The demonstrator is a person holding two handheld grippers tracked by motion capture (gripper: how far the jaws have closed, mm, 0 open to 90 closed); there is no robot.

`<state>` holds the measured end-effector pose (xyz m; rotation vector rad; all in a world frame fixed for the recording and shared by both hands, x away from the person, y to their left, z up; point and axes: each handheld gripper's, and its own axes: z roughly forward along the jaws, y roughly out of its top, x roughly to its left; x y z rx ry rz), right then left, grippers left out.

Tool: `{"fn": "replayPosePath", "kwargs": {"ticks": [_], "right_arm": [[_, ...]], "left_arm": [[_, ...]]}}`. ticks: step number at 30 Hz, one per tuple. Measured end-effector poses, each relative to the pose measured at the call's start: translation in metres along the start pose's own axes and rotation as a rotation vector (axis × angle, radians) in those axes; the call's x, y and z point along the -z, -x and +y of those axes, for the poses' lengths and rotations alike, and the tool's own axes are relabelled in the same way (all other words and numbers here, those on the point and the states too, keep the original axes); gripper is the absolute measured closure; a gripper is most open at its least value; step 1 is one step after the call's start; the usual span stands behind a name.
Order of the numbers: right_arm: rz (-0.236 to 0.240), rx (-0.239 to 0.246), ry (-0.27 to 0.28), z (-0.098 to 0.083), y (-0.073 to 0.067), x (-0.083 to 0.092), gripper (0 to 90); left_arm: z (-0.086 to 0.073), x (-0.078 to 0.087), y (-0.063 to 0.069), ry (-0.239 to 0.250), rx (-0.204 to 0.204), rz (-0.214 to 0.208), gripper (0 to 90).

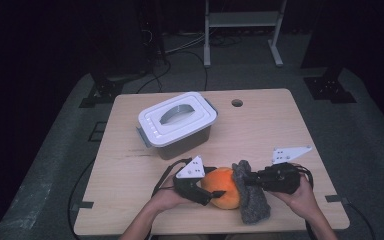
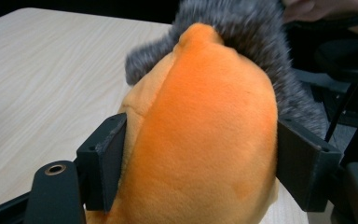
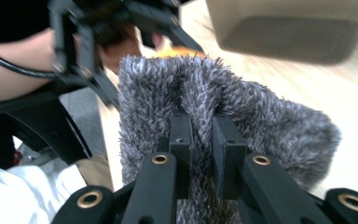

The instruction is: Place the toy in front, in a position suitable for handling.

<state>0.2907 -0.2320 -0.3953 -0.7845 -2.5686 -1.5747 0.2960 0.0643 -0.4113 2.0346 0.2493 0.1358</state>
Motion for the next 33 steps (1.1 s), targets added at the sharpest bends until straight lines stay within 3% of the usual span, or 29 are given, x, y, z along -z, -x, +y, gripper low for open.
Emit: {"fn": "replayPosePath", "kwargs": {"ticks": [5,10,13,18,22,27,30,33], "right_arm": [[-0.031,-0.012,-0.049,-0.005,0.005,-0.003,79.3],[-0.009,0.028,0.017,0.011,-0.009,0.002,79.3],[-0.018,0.054,-0.004,0.013,-0.015,-0.002,79.3],[-0.013,0.005,-0.034,-0.001,-0.002,-0.007,79.2],[-0.035,-0.005,-0.042,-0.001,0.002,-0.003,79.5],[-0.044,0.054,0.040,0.019,-0.015,0.007,79.3],[-0.062,0.098,0.025,0.026,-0.025,0.002,78.9],[-0.075,0.101,-0.015,0.023,-0.023,-0.003,79.4]], "left_arm": [[0.006,0.009,-0.001,0.012,0.001,-0.002,25.5],[0.009,0.006,0.003,-0.009,-0.020,0.013,25.3],[0.008,0.002,0.006,-0.018,-0.030,0.028,21.9],[0.005,0.000,0.002,-0.016,0.002,0.017,14.6],[0.005,-0.003,0.004,-0.015,-0.005,0.037,12.9],[0.011,-0.011,0.013,-0.018,-0.053,0.041,11.5],[0.012,-0.013,0.017,-0.026,-0.073,0.040,8.8],[0.012,-0.010,0.015,-0.026,-0.077,0.019,8.1]]}}
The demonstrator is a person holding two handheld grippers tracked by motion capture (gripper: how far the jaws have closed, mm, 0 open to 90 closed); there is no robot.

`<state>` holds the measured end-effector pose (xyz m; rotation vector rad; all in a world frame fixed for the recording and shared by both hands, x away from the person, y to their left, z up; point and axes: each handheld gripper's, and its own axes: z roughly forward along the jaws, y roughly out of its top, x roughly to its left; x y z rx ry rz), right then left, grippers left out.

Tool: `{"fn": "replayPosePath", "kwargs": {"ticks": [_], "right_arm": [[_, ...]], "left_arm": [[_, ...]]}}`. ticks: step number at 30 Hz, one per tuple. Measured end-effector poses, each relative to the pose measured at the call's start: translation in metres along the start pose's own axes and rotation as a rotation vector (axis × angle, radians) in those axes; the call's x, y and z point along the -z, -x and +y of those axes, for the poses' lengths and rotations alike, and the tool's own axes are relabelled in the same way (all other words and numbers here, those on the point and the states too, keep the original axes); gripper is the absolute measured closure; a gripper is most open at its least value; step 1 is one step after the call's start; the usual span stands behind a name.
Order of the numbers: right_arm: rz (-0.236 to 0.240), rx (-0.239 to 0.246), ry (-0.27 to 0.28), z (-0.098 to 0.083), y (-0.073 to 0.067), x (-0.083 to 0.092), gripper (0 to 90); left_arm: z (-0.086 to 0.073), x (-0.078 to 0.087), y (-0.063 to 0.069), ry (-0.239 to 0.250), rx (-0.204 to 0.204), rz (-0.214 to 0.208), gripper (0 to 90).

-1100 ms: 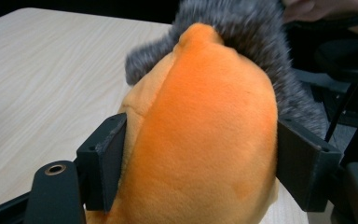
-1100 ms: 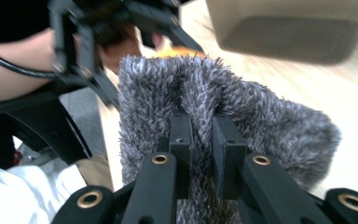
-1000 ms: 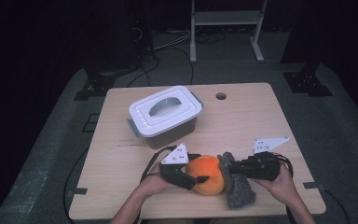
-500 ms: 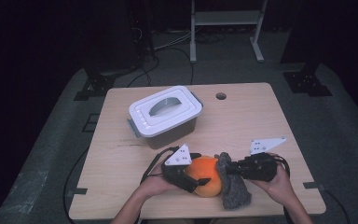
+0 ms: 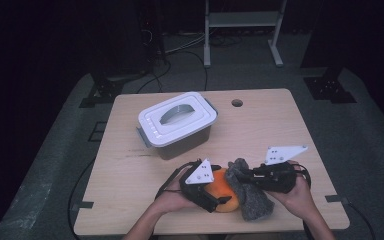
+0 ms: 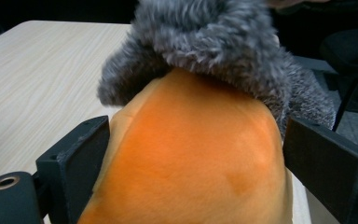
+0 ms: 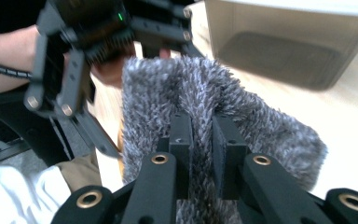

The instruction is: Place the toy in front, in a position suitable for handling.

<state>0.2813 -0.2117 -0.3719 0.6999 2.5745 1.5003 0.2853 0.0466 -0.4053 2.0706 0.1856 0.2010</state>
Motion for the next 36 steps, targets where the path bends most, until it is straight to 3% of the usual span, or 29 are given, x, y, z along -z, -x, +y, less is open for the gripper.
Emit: {"fn": "replayPosePath", "kwargs": {"ticks": [2,5,8,13,15,18,27,29,32,36], "right_arm": [[0.015,-0.021,-0.018,-0.005,0.004,0.000,79.5],[0.020,-0.037,-0.031,-0.011,0.008,0.002,79.6],[0.021,-0.041,-0.032,-0.012,0.009,0.004,79.5],[0.035,-0.047,-0.040,-0.014,0.011,0.005,79.5],[0.031,-0.052,-0.041,-0.015,0.012,0.006,79.5],[0.032,-0.064,-0.037,-0.017,0.014,0.007,79.4],[0.027,-0.082,-0.035,-0.022,0.020,0.009,79.3],[0.026,-0.086,-0.038,-0.021,0.020,0.010,79.3],[0.019,-0.079,-0.026,-0.017,0.018,0.015,80.0],[0.028,-0.041,0.040,-0.003,0.009,0.025,80.4]], "left_arm": [[0.000,0.003,-0.004,0.018,0.027,-0.029,5.3],[-0.002,0.008,-0.009,0.029,0.042,-0.010,2.7],[-0.008,0.009,-0.014,0.031,0.069,-0.022,2.6],[-0.018,0.001,-0.020,0.031,0.138,-0.111,2.2],[-0.021,-0.004,-0.017,0.023,0.124,-0.115,2.2],[-0.020,-0.009,-0.012,0.013,0.093,-0.088,0.6],[-0.023,-0.016,-0.008,0.045,0.089,-0.059,0.0],[-0.022,-0.014,-0.007,0.048,0.085,-0.052,4.2],[-0.017,-0.012,-0.002,0.053,0.043,-0.029,11.7],[-0.013,-0.014,0.006,0.050,-0.027,-0.025,15.9]]}}
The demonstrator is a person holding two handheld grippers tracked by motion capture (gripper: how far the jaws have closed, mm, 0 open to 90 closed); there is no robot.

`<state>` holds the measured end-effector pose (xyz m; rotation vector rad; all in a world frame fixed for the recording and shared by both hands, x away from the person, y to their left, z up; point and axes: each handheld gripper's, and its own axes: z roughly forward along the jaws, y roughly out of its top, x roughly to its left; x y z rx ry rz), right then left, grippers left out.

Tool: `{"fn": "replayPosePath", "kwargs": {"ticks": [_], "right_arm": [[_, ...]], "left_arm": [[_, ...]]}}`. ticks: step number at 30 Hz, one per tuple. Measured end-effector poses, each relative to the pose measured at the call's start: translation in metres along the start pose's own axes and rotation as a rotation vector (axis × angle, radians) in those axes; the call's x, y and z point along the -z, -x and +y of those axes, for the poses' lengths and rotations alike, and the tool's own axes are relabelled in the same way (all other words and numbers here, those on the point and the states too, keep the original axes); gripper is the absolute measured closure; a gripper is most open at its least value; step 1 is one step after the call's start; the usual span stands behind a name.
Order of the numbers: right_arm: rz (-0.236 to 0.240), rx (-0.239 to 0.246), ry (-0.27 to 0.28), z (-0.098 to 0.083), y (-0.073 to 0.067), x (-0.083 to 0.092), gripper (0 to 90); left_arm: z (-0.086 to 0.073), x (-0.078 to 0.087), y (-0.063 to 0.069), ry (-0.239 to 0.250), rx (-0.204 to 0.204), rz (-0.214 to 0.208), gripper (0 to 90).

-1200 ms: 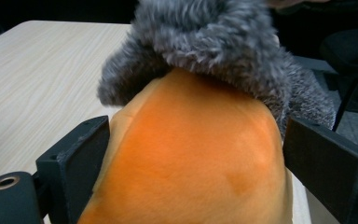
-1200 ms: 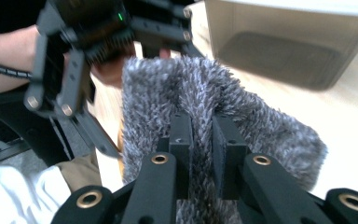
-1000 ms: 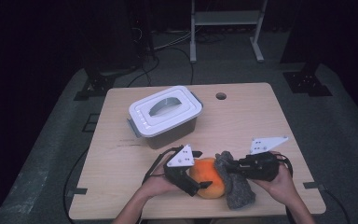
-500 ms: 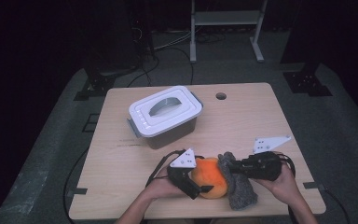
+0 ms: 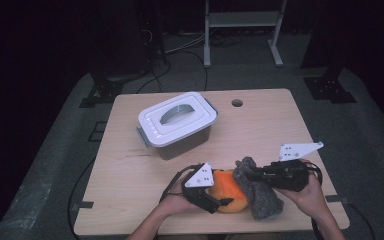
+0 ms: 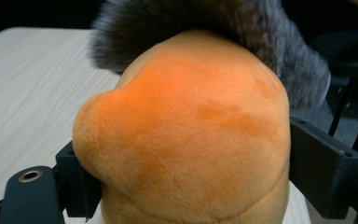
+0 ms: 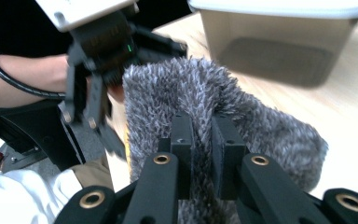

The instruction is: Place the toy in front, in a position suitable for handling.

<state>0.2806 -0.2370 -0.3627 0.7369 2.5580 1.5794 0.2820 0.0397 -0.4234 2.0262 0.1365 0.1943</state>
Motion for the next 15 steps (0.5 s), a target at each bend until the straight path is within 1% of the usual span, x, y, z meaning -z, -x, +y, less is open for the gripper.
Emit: {"fn": "replayPosePath", "kwargs": {"ticks": [1,3,4,5,7,9,12,15], "right_arm": [[0.000,0.013,-0.008,0.003,-0.003,-0.001,80.3],[-0.018,0.029,-0.042,0.003,-0.006,-0.008,80.1],[-0.015,0.025,-0.051,0.001,-0.004,-0.010,80.0],[-0.001,0.011,-0.054,-0.002,-0.002,-0.011,80.0],[0.015,-0.015,-0.047,-0.006,0.004,-0.009,80.0],[0.001,-0.023,-0.061,-0.009,0.005,-0.006,79.9],[-0.013,-0.017,-0.049,-0.008,0.004,-0.004,79.9],[-0.010,0.001,-0.012,-0.002,-0.001,-0.006,79.9]], "left_arm": [[0.001,0.000,0.001,-0.006,-0.009,0.006,15.9],[0.002,0.001,0.002,-0.003,-0.010,0.010,16.8],[0.001,0.002,0.001,-0.009,-0.013,0.011,17.5],[0.000,0.003,0.000,-0.006,-0.015,0.010,19.0],[0.001,0.005,-0.001,-0.007,-0.019,0.010,19.5],[0.002,0.007,-0.002,-0.016,-0.033,0.014,19.5],[0.004,0.011,-0.004,-0.008,-0.030,0.034,19.5],[0.006,0.017,-0.006,-0.003,-0.042,0.075,19.4]]}}
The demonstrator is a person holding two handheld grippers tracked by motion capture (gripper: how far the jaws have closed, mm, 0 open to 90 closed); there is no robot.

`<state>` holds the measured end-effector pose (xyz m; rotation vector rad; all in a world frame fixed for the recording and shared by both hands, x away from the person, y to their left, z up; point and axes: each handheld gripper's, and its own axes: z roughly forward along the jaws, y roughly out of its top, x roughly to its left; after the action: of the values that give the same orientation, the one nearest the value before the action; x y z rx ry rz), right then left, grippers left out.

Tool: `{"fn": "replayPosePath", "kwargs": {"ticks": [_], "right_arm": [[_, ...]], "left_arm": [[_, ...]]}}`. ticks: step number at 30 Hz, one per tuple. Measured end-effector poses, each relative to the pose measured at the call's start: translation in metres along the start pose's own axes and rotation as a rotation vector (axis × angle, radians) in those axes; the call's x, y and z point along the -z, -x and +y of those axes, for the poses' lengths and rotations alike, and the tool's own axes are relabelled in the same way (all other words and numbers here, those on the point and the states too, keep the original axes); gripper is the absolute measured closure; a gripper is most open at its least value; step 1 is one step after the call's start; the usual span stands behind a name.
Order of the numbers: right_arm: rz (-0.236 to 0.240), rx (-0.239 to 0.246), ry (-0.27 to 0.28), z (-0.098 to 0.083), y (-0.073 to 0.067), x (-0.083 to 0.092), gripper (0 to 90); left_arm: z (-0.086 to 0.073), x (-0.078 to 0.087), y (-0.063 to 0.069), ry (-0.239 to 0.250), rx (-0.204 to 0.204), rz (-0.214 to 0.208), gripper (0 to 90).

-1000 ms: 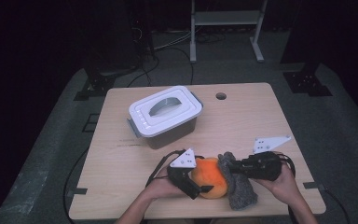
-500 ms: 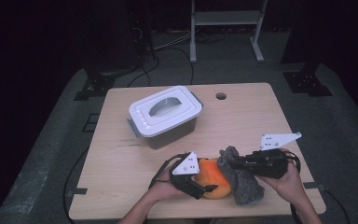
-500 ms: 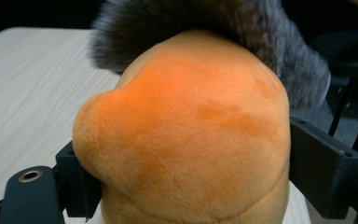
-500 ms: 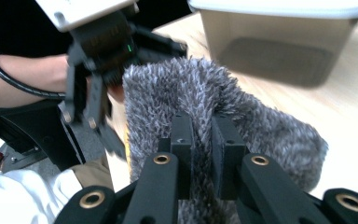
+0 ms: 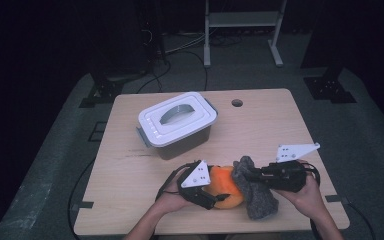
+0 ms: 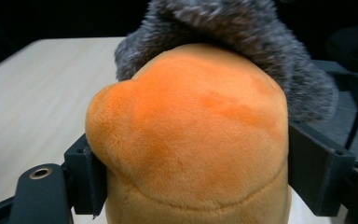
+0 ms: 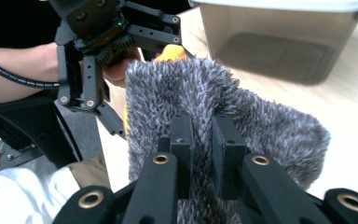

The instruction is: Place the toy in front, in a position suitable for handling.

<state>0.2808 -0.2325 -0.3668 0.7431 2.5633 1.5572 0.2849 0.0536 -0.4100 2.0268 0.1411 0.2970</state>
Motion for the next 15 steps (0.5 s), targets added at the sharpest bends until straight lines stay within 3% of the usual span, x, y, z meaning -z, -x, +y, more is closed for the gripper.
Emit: {"fn": "replayPosePath", "kwargs": {"ticks": [4,6,8,10,15], "right_arm": [[0.000,-0.002,-0.029,-0.001,0.002,-0.007,79.7],[0.004,-0.021,-0.071,-0.010,0.007,-0.014,79.6],[0.026,-0.058,-0.073,-0.016,0.014,-0.013,79.6],[0.011,-0.069,-0.065,-0.016,0.016,-0.008,79.6],[0.030,-0.015,-0.023,-0.002,0.001,-0.007,79.7]], "left_arm": [[-0.003,0.000,0.000,-0.048,-0.011,-0.016,16.9],[-0.006,-0.003,0.002,-0.049,-0.016,-0.034,15.3],[-0.005,-0.005,0.005,-0.048,-0.030,-0.036,15.2],[-0.004,-0.008,0.007,-0.047,-0.033,-0.049,13.7],[-0.002,-0.011,0.013,-0.044,-0.068,-0.063,12.6]]}}
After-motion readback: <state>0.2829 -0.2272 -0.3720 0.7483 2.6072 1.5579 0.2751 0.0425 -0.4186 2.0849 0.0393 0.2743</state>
